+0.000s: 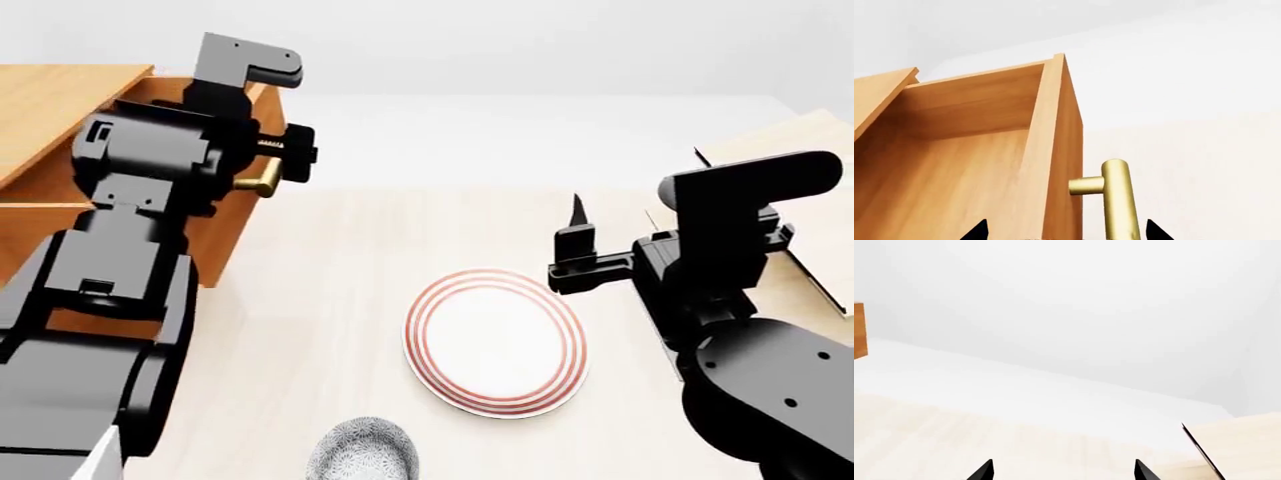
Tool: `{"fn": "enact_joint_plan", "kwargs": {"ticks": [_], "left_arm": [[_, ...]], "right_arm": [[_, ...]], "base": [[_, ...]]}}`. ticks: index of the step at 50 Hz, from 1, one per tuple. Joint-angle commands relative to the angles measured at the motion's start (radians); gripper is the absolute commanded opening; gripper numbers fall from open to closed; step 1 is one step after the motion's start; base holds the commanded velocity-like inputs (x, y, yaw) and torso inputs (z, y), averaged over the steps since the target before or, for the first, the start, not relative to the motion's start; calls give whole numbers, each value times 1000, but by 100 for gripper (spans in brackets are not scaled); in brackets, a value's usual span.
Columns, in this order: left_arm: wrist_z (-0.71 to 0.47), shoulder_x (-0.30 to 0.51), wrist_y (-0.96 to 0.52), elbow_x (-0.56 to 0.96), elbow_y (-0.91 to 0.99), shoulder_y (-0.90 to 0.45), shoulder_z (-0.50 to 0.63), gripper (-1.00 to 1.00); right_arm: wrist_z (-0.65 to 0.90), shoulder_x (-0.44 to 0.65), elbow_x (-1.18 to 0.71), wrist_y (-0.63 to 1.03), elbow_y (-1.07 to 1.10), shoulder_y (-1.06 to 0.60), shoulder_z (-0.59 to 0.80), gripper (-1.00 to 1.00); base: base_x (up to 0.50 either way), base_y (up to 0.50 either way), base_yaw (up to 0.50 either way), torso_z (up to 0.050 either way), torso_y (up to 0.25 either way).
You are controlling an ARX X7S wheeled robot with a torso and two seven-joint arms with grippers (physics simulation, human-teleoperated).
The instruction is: Open the top drawer of the cabinet and put the bowl in it.
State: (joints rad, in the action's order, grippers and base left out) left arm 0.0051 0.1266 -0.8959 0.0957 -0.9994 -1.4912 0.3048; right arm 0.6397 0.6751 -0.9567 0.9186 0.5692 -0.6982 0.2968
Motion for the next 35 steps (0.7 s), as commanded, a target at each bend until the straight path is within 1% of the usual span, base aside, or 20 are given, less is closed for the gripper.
{"fn": "enact_joint_plan", "kwargs": {"ticks": [1,18,35], "left_arm": [[24,-6,-124,96,178,135,-41,100],[36,-13,-198,134,325,203,-32,100],[39,-23,-222,156,388,240,-14,100]], "right_arm": [[6,-3,-4,9,1,-12,7,100],[8,-8,-4,15,-3,-23,18,100],[7,-9,-2,8,-8,-20,22,100]], "base": [[0,0,0,0,0],[-4,0,1,0,0],[-9,0,3,0,1]]}}
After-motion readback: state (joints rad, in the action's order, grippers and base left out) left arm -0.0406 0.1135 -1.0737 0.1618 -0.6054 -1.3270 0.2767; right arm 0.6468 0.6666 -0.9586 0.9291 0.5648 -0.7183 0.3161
